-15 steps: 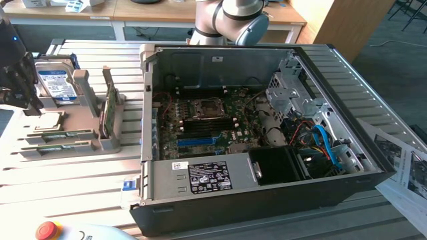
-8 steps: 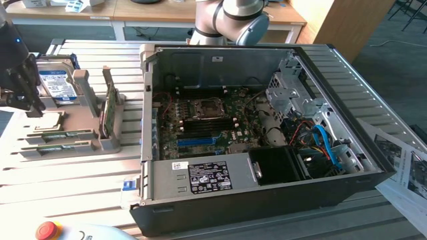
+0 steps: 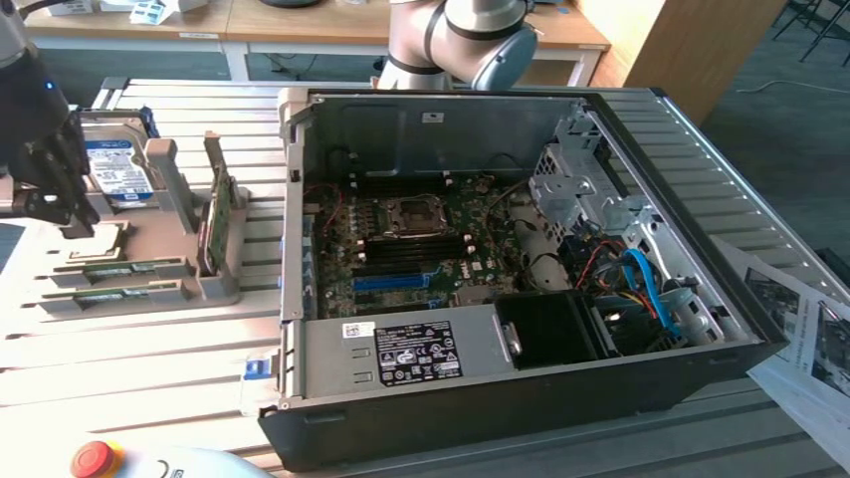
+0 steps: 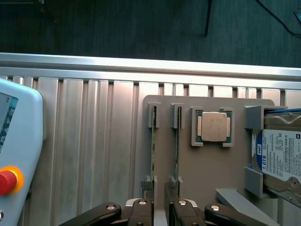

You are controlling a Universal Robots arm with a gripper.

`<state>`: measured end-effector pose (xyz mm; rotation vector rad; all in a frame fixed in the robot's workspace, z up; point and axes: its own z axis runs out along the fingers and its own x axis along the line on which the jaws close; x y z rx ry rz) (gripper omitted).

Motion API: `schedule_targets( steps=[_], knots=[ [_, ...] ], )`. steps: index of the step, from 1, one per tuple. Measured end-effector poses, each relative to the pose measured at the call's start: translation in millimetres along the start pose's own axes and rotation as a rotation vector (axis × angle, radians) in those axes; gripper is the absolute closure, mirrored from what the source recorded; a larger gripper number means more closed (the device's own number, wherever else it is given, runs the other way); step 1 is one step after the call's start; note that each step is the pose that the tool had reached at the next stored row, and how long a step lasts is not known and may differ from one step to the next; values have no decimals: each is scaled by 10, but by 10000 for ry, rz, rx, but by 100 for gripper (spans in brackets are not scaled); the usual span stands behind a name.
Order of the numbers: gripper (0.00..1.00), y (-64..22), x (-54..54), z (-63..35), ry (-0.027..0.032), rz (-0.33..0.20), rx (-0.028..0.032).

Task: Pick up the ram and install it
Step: 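Pick up the ram and move it above insertion slot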

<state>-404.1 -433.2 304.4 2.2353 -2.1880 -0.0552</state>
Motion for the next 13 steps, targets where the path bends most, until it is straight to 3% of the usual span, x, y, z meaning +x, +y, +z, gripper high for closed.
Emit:
schedule_targets(
  steps=[6, 13],
  knots=[
    [76, -2, 0, 3, 0, 1, -1],
    [76, -5, 2, 87, 1, 0, -1]
  ],
)
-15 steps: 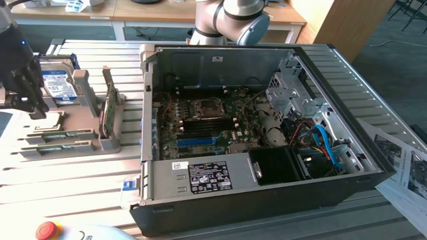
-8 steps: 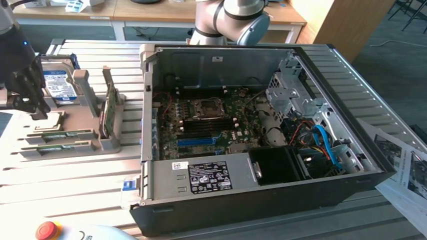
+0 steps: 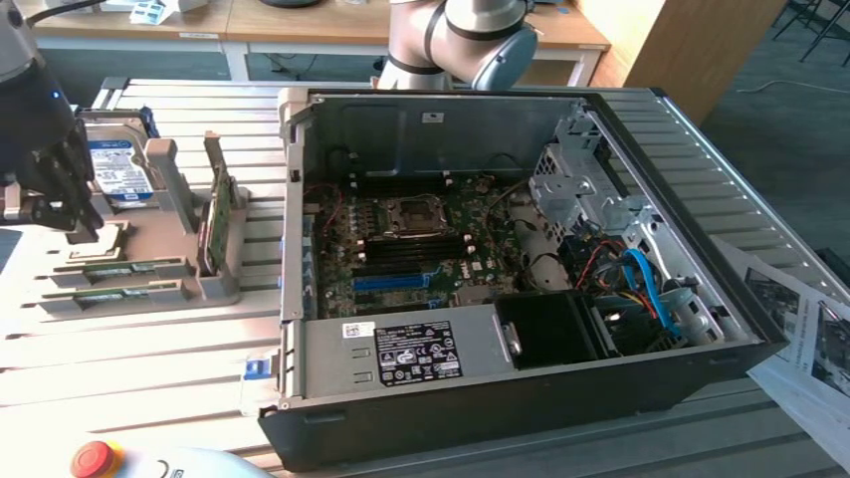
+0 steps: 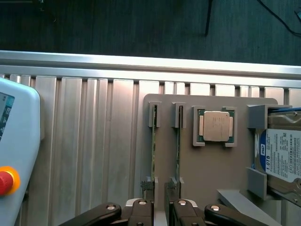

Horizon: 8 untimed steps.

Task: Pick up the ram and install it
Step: 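Pick up the ram and move it above insertion slot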

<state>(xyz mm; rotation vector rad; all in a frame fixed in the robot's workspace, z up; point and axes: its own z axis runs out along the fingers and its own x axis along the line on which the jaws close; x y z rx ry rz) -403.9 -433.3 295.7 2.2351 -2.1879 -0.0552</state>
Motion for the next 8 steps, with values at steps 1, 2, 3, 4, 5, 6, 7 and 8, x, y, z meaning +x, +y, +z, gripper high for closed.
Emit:
schedule_targets(
  steps=[1, 2, 3, 4, 5, 6, 7, 8],
  knots=[
    [76, -1, 0, 15, -1, 0, 1],
    [76, -1, 1, 31, 0, 0, 1],
    [76, -2, 1, 46, -1, 0, 1],
    [76, -2, 1, 61, -1, 0, 1],
    [76, -3, 1, 77, -1, 0, 2],
    [76, -3, 2, 92, 0, 0, 1],
    [76, -4, 2, 108, -1, 0, 1],
    [76, -5, 2, 124, -1, 0, 1]
  ],
)
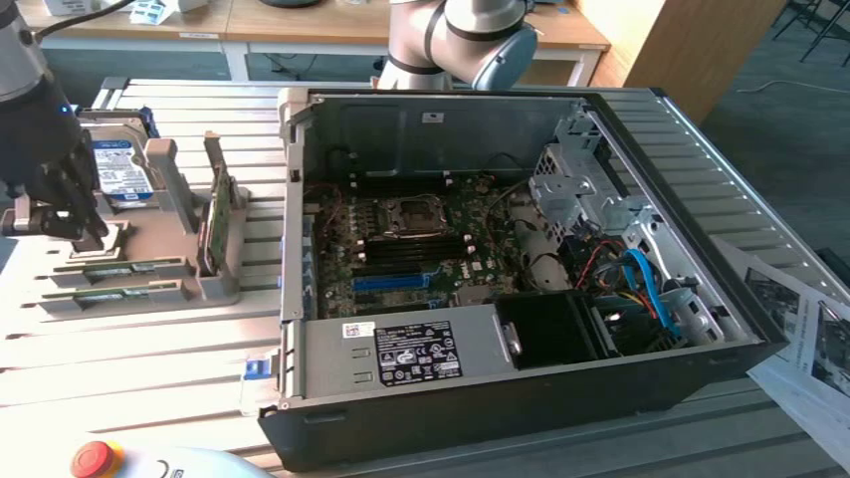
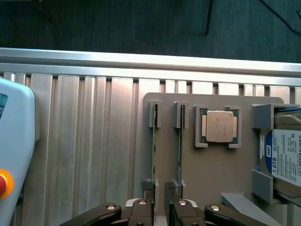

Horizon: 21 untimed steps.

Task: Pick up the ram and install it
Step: 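Pick up the ram and move it above insertion slot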

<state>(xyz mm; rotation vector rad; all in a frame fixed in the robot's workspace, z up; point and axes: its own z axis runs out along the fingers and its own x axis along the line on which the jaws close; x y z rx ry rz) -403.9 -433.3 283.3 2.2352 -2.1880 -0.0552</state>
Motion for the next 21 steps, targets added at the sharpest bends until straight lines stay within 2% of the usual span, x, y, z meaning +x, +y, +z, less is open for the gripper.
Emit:
schedule_targets(
  steps=[21],
  knots=[
    [76, -11, 6, 331, 1, 0, -1]
  ],
)
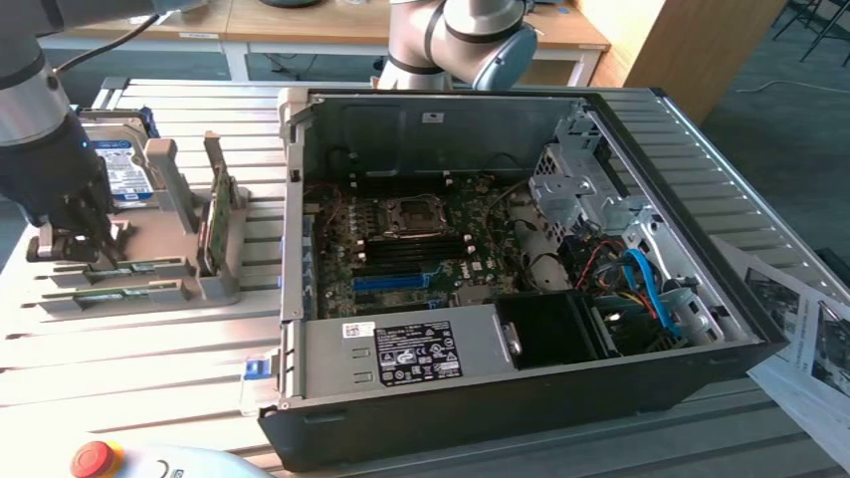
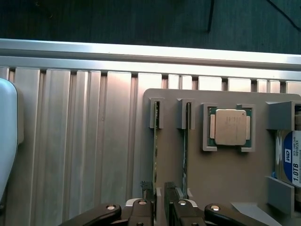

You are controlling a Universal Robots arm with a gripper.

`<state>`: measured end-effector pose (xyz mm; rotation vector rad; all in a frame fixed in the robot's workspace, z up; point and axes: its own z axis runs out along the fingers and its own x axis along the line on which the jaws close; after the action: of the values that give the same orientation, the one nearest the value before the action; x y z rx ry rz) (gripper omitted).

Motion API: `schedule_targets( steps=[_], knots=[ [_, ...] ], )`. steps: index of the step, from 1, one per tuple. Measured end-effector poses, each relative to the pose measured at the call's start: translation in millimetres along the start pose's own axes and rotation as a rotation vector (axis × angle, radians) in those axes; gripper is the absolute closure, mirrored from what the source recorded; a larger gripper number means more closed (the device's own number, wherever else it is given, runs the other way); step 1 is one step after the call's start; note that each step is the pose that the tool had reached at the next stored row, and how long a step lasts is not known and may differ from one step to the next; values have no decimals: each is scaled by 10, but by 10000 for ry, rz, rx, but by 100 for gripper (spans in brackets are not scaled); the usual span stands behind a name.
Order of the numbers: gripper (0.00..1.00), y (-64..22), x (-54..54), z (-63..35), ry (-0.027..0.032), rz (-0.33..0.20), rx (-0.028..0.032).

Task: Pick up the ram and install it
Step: 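Pick up the ram and move it above insertion slot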

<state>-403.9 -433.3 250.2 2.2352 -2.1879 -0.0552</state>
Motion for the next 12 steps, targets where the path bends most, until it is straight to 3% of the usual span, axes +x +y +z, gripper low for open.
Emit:
schedule_targets(
  steps=[8, 12],
  knots=[
    [76, -4, 2, 110, 0, 0, 0],
    [76, -4, 2, 118, 0, 0, -1]
  ],
)
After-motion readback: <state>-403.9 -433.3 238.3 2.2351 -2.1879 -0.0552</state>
